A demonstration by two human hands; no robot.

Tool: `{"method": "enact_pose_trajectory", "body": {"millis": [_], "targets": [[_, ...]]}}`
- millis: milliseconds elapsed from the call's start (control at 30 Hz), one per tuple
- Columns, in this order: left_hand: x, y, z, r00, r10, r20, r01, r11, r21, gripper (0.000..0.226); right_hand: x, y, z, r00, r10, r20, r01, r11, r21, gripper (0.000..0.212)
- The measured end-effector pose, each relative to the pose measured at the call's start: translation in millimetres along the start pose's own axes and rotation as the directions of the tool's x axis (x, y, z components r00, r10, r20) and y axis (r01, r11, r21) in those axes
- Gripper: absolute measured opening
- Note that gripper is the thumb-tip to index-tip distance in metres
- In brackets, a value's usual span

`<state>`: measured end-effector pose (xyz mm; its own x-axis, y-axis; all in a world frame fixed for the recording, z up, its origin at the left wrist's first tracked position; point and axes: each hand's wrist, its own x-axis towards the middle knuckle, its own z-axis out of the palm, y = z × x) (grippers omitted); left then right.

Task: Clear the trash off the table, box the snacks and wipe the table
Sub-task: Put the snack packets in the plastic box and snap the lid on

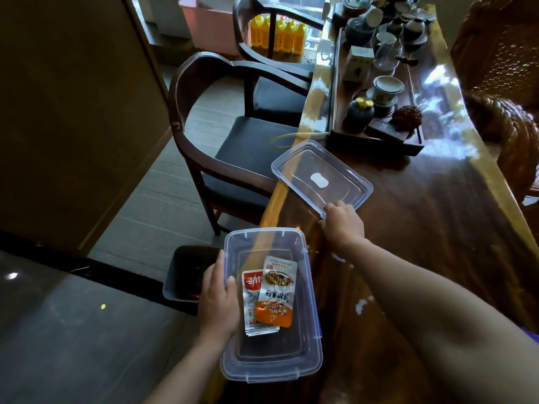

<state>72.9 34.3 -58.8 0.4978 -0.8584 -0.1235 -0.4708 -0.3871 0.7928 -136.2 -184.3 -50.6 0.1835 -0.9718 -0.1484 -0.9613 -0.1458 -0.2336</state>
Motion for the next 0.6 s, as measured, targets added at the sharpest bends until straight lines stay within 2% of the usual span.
{"method": "enact_pose_trajectory", "body": {"millis": [100, 233, 400, 600], "targets": [[1, -3, 2, 1.0, 0.014, -0.008, -0.014, 1.0, 0.022, 0.053, 5, 3, 6, 1.0, -0.014, 0.027, 0.015, 1.0, -0.02, 0.024], [0, -5, 1, 0.999, 0.034, -0.014, -0.033, 0.998, 0.046, 0.054, 6, 4, 9, 0.998, -0.058, -0.008, 0.057, 0.995, -0.085, 0.02], [1, -2, 3, 0.993, 0.112, -0.024, -0.106, 0.98, 0.166, 0.057, 13, 4, 0, 0.989, -0.149, -0.019, 0.143, 0.973, -0.18, 0.015], [-2, -2, 7, 0.982, 0.19, -0.006, -0.179, 0.935, 0.306, 0.06, 16, 10, -36, 0.947, -0.203, -0.247, 0.175, 0.976, -0.132, 0.008]]}}
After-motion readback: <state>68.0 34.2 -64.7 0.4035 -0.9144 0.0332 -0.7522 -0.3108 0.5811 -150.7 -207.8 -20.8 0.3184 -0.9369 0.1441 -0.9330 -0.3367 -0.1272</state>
